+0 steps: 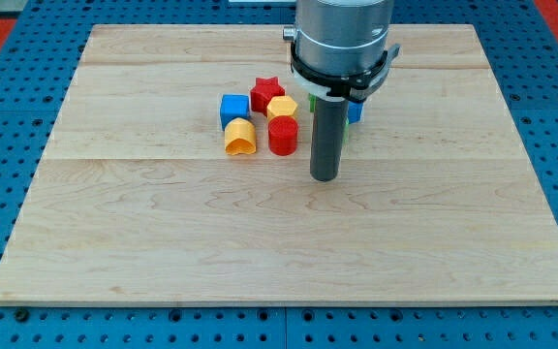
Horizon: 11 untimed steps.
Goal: Slightly push the red circle into the yellow hexagon
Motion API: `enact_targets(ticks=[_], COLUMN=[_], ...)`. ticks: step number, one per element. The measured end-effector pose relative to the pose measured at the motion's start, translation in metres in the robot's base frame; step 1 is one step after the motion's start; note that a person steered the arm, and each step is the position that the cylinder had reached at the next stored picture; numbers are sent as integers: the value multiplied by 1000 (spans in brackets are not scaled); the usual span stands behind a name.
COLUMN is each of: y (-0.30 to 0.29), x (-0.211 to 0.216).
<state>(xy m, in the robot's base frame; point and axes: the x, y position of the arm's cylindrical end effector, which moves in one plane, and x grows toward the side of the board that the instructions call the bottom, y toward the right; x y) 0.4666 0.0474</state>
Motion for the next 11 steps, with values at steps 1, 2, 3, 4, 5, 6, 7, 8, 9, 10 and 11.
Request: enact_targets(ticks=[1, 2, 3, 4, 5, 6, 7, 8, 9, 10, 11], y=[0, -1, -1, -2, -24, -31, -26, -21, -24, -24, -24], x=[0, 0, 0, 11, 33, 32, 31, 18, -10, -29, -36])
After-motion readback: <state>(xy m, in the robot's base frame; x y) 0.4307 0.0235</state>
